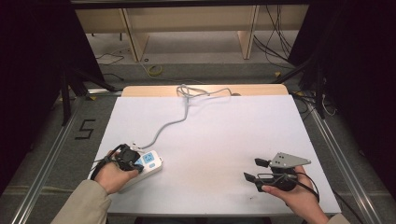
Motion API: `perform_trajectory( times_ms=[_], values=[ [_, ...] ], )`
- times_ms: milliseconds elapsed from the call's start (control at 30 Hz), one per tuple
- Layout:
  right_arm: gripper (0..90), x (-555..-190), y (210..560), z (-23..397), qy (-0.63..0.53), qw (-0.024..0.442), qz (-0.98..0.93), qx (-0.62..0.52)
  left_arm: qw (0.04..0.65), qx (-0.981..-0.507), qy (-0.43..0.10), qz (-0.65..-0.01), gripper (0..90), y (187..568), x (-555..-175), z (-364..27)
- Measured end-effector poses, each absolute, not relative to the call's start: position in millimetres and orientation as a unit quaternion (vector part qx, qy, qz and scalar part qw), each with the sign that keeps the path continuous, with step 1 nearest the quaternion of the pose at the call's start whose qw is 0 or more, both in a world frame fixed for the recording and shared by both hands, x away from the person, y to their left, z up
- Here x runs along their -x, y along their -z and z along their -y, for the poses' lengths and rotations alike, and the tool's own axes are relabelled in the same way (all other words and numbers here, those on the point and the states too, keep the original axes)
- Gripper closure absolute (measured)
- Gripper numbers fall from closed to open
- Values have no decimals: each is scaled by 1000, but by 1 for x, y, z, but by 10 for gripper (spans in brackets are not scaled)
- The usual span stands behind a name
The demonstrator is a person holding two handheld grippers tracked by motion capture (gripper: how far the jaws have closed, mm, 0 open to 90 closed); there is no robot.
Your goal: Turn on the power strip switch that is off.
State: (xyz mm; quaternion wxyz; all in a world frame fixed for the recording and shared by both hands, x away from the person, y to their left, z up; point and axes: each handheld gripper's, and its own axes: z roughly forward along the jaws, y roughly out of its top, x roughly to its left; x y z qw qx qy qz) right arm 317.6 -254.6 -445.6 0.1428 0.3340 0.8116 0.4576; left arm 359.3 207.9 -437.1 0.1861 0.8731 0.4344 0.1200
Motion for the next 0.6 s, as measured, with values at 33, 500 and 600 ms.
perform_trajectory(
  times_ms=[33,500,600],
  values=[
    [314,-318,446,255,-458,143,-811,-334,186,-874,-120,-433,898,437,-359,-208],
    [314,-318,446,254,-457,143,-812,-334,175,-878,-117,-430,898,437,-360,-205],
    [314,-318,446,254,-457,143,-812,-334,172,-880,-113,-428,898,437,-360,-204]
  ],
)
